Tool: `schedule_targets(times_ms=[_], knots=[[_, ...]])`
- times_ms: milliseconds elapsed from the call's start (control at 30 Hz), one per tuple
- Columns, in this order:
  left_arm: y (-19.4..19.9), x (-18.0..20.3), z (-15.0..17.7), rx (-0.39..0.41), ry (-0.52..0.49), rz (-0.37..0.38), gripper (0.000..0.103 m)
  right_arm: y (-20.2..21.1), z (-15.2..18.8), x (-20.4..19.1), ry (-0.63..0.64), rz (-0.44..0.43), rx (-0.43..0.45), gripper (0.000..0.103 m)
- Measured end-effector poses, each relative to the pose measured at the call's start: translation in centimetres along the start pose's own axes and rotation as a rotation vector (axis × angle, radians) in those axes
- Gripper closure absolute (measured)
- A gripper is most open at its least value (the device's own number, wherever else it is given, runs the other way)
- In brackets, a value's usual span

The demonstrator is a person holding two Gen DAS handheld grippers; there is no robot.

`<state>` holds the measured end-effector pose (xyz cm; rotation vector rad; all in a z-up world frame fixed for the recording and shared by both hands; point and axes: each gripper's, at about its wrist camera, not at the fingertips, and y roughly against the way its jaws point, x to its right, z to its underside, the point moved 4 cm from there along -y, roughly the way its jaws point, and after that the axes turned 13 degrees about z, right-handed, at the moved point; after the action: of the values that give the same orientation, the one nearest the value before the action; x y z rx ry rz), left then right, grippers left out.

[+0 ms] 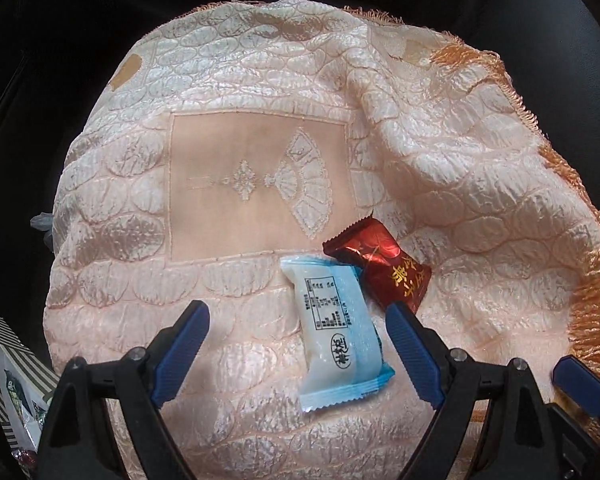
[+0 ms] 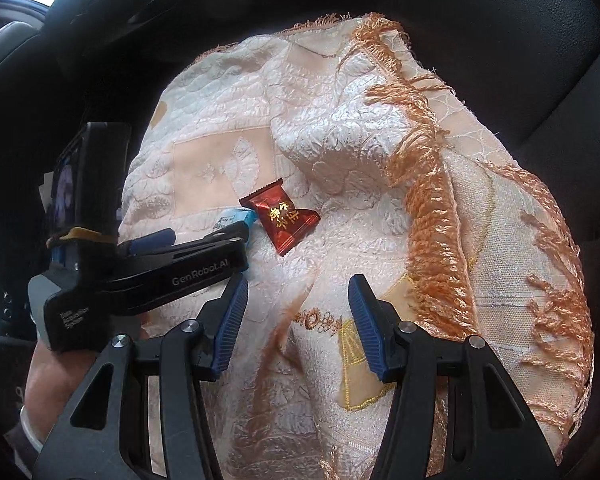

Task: Organize snacks
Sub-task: 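Move both grippers back over the blanket toward the blue cake and red candy, then grasp the blue-white wrapped cake with the left gripper while the right grasps the red candy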

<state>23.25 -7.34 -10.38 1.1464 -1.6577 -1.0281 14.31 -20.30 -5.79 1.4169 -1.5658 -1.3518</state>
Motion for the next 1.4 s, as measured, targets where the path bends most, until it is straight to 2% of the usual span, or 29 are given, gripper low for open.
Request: schedule_targets(times_ms=[100, 167, 233, 267, 400, 500, 733, 867, 1100, 1133, 1167, 1400], knots=[[-0.2, -0.3, 0.0, 0.005, 0.005, 0.010, 0.016, -0.5, -0.6, -0.3, 0.001, 0.003, -0.004, 0.051], [-0.3, -0.5, -0.1, 0.002, -0.009, 0.005, 0.053, -1.0, -1.3, -0.8, 0.015, 0.011, -0.008, 0.051], [-0.4, -0.7, 0.0, -0.006, -0.006, 0.039, 0.066, -1.5, -2.0, -1.4, 0.031, 0.010, -0.015, 0.051], [-0.2, -0.7, 0.0, -0.003, -0.018, 0.038, 0.068, -1.9, -2.3, -1.7, 0.041, 0.012, -0.019, 0.051], [1.1, -1.5, 0.4, 0.021, -0.033, 0.029, 0.072, -3.4, -3.4, -2.8, 0.090, 0.025, -0.038, 0.051], [2.4, -2.5, 0.9, 0.042, -0.034, 0.028, 0.072, -4.6, -4.2, -3.6, 0.116, 0.002, -0.069, 0.051], [4.7, -3.4, 2.0, 0.068, -0.040, 0.017, 0.072, -7.8, -5.6, -6.0, 0.245, 0.028, -0.096, 0.051], [4.9, -3.2, 2.2, 0.066, -0.045, 0.023, 0.072, -9.5, -5.8, -6.8, 0.323, 0.075, -0.101, 0.051], [4.1, -3.2, 2.8, 0.047, -0.035, 0.028, 0.072, -12.7, -5.3, -7.0, 0.361, 0.093, -0.166, 0.051], [4.0, -3.2, 2.9, 0.046, -0.034, 0.027, 0.072, -12.7, -5.3, -6.9, 0.354, 0.093, -0.160, 0.057], [4.0, -3.1, 2.9, 0.045, -0.034, 0.026, 0.072, -12.6, -5.4, -6.6, 0.336, 0.100, -0.154, 0.070], [4.5, -2.9, 3.4, 0.051, -0.027, 0.035, 0.072, -10.7, -4.9, -5.5, 0.307, 0.089, -0.130, 0.070]])
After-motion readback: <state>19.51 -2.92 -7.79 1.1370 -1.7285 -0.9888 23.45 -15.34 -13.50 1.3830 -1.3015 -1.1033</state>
